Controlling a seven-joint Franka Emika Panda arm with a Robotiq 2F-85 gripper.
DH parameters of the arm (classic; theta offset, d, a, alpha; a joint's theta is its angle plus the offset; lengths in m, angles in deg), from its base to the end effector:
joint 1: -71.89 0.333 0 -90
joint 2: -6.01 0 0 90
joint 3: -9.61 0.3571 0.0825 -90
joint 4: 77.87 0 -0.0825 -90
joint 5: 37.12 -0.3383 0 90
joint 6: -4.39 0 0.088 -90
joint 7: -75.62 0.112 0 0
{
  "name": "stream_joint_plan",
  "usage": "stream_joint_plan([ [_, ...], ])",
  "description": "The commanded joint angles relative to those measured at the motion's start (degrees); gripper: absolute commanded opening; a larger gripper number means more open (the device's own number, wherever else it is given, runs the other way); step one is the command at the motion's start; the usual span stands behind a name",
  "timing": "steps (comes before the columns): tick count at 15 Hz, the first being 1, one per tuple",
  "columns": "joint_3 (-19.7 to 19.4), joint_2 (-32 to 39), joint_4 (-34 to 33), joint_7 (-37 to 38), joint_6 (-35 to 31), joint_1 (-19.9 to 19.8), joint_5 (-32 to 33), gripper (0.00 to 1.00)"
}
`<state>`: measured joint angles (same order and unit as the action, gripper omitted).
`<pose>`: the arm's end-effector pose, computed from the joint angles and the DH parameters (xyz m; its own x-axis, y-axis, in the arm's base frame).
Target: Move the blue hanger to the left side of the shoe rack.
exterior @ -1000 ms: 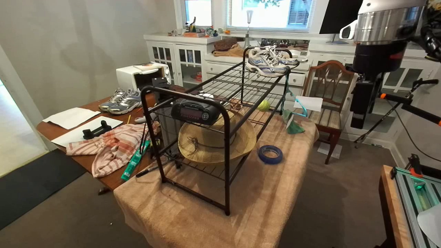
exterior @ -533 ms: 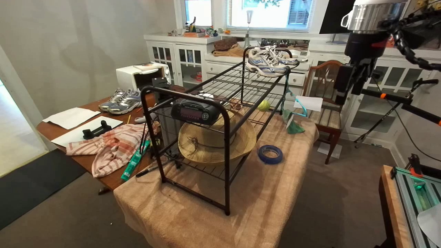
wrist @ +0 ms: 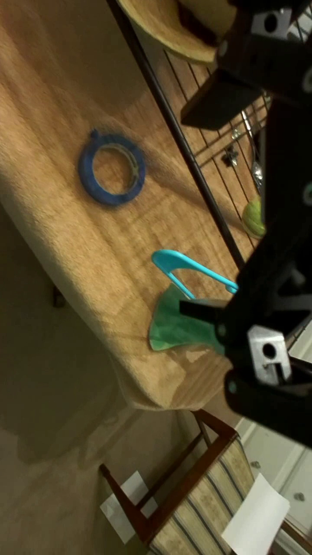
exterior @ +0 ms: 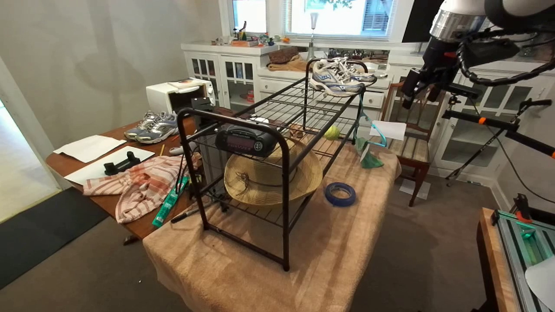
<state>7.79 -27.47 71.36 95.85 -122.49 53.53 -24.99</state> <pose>0.2979 -0.1193 0.5113 0.8143 -0.5324 0.2311 -0.5640 -0.8199 0.0982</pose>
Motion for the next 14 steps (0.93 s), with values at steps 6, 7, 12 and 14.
stream_joint_plan([
  [6,4.49,17.45,-3.13,18.13,-23.84,-11.83,23.86,1.0],
  [7,4.53,18.86,-3.97,20.87,-24.25,-12.48,26.97,1.0],
  [12,-1.41,21.06,-6.11,26.57,-23.71,-8.05,33.27,1.0],
  [14,-2.96,22.03,-6.97,26.89,-23.85,-6.99,33.64,1.0],
])
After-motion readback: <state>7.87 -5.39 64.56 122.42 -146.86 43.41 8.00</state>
